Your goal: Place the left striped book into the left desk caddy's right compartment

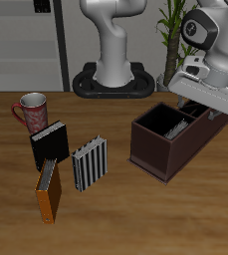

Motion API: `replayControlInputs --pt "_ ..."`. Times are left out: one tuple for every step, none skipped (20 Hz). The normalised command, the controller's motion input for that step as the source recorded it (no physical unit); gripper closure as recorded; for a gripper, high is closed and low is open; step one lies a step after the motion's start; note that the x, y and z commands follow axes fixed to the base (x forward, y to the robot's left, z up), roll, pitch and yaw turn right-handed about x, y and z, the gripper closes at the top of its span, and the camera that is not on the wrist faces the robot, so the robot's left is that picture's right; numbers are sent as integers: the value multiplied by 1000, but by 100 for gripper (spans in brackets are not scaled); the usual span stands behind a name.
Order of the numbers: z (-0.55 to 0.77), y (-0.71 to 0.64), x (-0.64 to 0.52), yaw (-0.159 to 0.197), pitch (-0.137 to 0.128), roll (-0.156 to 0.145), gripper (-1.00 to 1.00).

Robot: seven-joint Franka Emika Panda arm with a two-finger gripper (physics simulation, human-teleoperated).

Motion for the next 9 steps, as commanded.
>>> replayControlInputs --pt "15 -56 -51 -20 0 -15 -100" --pt "21 6 -98 1 -7 29 -100" --pt "20 -21 -69 24 -11 -2 -100" --pt "-5 -19 -151 -3 13 15 -100" --pt "3 26 -64 3 5 28 -100" --pt "5 11 64 0 0 0 -100" --pt "163 -62 -546 71 -62 39 -100" --pt "3 -3 46 0 0 0 -100" --pt "152 -74 -345 46 0 59 -100"
